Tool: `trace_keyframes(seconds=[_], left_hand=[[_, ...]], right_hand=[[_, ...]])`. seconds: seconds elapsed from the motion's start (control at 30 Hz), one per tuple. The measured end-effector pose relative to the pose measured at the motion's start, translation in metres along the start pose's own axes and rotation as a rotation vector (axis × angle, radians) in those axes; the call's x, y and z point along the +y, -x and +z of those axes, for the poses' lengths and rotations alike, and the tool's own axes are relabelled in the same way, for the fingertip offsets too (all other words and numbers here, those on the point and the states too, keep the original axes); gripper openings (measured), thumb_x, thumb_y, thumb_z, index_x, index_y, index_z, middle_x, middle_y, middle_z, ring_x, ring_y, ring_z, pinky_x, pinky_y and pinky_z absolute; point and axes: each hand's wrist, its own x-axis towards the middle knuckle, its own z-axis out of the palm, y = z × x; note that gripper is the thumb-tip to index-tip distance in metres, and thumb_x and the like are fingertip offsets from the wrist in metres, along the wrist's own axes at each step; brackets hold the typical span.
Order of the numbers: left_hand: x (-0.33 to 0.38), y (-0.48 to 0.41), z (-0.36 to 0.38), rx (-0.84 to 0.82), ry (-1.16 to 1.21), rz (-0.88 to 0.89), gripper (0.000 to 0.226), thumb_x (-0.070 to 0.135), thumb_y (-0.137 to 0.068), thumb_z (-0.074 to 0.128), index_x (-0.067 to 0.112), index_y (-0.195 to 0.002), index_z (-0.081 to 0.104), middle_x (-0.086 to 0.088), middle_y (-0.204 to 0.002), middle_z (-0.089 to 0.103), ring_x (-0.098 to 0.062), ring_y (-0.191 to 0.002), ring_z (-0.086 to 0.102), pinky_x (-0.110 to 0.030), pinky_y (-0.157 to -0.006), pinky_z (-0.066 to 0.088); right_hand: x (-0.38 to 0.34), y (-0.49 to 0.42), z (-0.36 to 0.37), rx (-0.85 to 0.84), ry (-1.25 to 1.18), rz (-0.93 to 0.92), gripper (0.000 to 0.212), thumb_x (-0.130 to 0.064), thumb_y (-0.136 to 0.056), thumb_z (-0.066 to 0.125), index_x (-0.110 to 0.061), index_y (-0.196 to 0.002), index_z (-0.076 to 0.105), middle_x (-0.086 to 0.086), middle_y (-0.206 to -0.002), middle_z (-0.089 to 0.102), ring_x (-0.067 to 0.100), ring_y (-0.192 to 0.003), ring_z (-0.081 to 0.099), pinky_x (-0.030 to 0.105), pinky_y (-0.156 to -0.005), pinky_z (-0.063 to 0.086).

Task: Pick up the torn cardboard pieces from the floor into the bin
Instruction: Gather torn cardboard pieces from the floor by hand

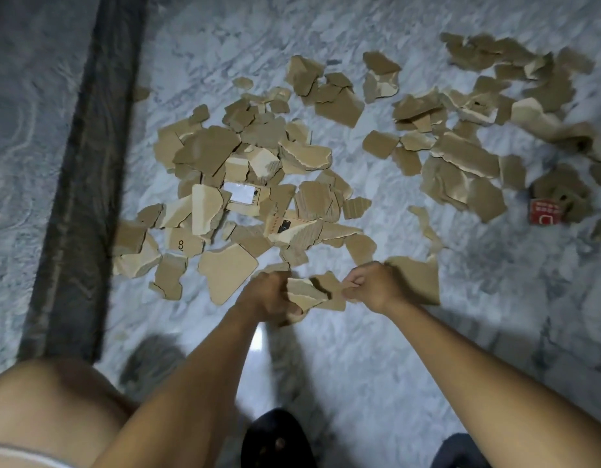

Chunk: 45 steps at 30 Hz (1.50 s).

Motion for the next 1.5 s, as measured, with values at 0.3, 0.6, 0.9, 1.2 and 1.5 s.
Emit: trace_keyframes(seconds=[0.3,0.6,0.9,1.2,1.5], left_hand=[[-0.014,-0.010,0.009,0.095,-0.373,-0.048,0.073,0.048,-0.070,0.073,0.036,-0.136,0.045,-0.001,-0.146,0.028,-0.031,-0.128,0.035,-0.049,-0.095,0.043],[0.005,-0.012,0.013,0.147,-0.336,-0.027,0.057,0.043,-0.073,0.068,0.023,-0.117,0.038,-0.003,-0.104,0.063,-0.028,-0.101,0.058,-0.040,-0.083,0.039],[0.038,-0.038,0.009,-0.050,-0.086,0.212,0.077,0.051,-0.057,0.074,0.025,-0.127,0.057,0.001,-0.120,0.051,-0.019,-0.112,0.050,-0.035,-0.094,0.048],[0.083,-0.044,0.054,0.105,-0.325,0.171,0.061,0.045,-0.065,0.067,0.026,-0.116,0.039,0.001,-0.109,0.063,-0.029,-0.101,0.060,-0.036,-0.074,0.038],[0.079,-0.043,0.006,0.125,0.154,-0.066,0.045,0.033,-0.069,0.074,0.032,-0.113,0.064,0.009,-0.102,0.073,-0.016,-0.094,0.069,-0.030,-0.082,0.058]], right_hand=[[0.002,-0.013,0.069,0.028,0.616,-0.119,0.047,-0.014,-0.078,0.078,-0.024,-0.118,0.055,0.007,-0.128,0.041,0.033,-0.121,0.041,0.038,-0.098,0.042],[0.007,0.003,0.016,-0.108,0.611,-0.036,0.051,-0.042,-0.090,0.069,-0.013,-0.129,0.057,0.009,-0.129,0.063,0.030,-0.118,0.059,0.033,-0.085,0.046],[0.065,-0.016,-0.079,-0.096,0.766,0.190,0.065,-0.041,-0.088,0.066,-0.026,-0.144,0.039,0.004,-0.152,0.016,0.034,-0.137,0.023,0.042,-0.105,0.038],[0.081,-0.014,-0.072,0.072,0.747,0.241,0.081,-0.054,-0.070,0.081,-0.022,-0.130,0.039,0.009,-0.138,0.041,0.034,-0.129,0.036,0.049,-0.101,0.033],[0.077,-0.002,-0.084,0.073,0.172,0.141,0.060,-0.018,-0.075,0.086,-0.009,-0.128,0.059,0.011,-0.123,0.066,0.021,-0.104,0.062,0.028,-0.079,0.048]])
